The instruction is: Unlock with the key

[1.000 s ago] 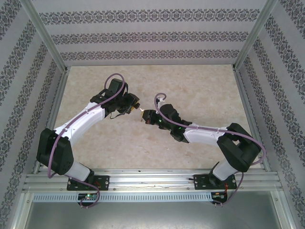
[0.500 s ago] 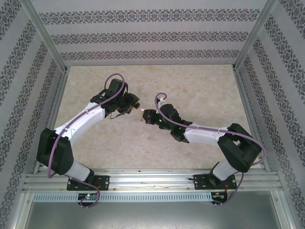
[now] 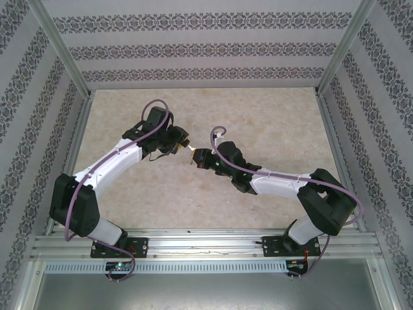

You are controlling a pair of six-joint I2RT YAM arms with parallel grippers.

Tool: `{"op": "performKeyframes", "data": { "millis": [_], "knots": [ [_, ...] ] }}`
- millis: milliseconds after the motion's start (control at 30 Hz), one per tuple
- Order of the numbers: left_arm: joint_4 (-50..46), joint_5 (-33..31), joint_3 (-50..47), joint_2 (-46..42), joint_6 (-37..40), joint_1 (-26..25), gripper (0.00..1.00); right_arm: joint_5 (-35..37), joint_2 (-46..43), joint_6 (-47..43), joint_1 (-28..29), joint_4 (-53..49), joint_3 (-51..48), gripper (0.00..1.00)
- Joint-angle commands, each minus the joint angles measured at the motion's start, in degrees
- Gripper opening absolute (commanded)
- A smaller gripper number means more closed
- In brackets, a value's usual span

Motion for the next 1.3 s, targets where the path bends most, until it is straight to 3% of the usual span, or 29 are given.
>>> {"op": "performKeyframes", "data": {
  "millis": [0,867,1267],
  "knots": [
    [2.08,-0.50,-0.07,-1.18,-0.43,-0.80,0.37,-0.09,-0.03,-0.15,0.51,2.28,0.69,0.00],
    [3.00,0.08,-0.04,-0.79,-0.54,-1.59,0.36,-0.02,2.10,1.51,-0.45,2.94,2.95,0.00],
    [-0.64,-6.52,2.26,-1.31,2.11,-4.50,0.32,0.31,2.54,2.63,1.82,8.74,6.26,0.00]
  ]
}}
